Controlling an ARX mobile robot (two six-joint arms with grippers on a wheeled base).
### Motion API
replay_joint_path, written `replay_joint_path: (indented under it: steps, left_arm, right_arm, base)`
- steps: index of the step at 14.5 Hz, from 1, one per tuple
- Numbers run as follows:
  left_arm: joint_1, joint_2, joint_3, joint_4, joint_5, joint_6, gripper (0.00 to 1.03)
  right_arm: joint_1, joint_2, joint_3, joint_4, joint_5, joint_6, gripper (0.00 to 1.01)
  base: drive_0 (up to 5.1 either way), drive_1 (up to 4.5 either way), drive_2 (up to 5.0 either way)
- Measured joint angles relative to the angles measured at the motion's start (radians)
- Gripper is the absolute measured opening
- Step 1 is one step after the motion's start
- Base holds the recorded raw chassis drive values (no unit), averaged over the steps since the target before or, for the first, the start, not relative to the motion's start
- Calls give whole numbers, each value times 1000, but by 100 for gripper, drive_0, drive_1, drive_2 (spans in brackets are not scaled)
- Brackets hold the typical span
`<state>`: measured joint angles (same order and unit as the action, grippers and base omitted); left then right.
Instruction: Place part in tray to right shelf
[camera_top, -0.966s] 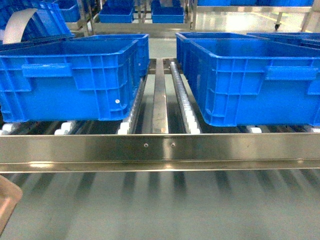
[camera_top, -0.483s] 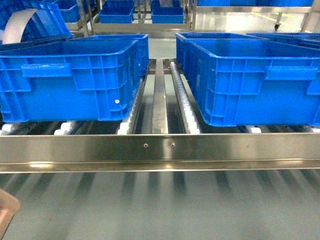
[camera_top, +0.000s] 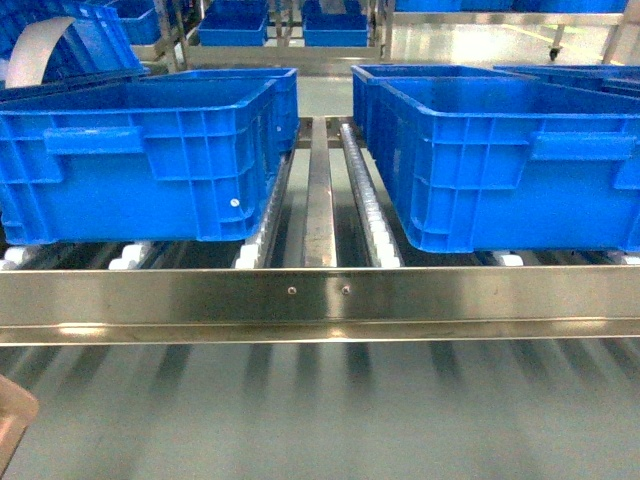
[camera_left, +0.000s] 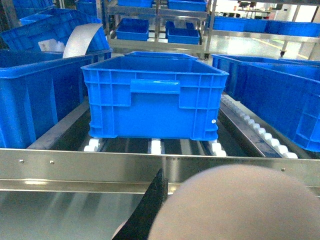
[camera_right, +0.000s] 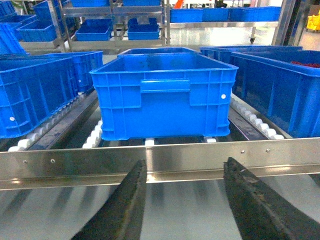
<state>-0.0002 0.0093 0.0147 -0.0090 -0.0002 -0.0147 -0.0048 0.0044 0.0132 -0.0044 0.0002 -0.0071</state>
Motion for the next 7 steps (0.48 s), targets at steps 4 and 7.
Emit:
replay_joint_path:
  steps: [4, 7]
  left_arm:
    - [0, 0, 0, 0, 0, 0, 13]
    - [0, 0, 0, 0, 0, 0, 13]
  right_arm:
    - [0, 0, 0, 0, 0, 0, 98]
    - [0, 0, 0, 0, 0, 0, 98]
  base:
    - [0, 0, 0]
    - [0, 0, 0]
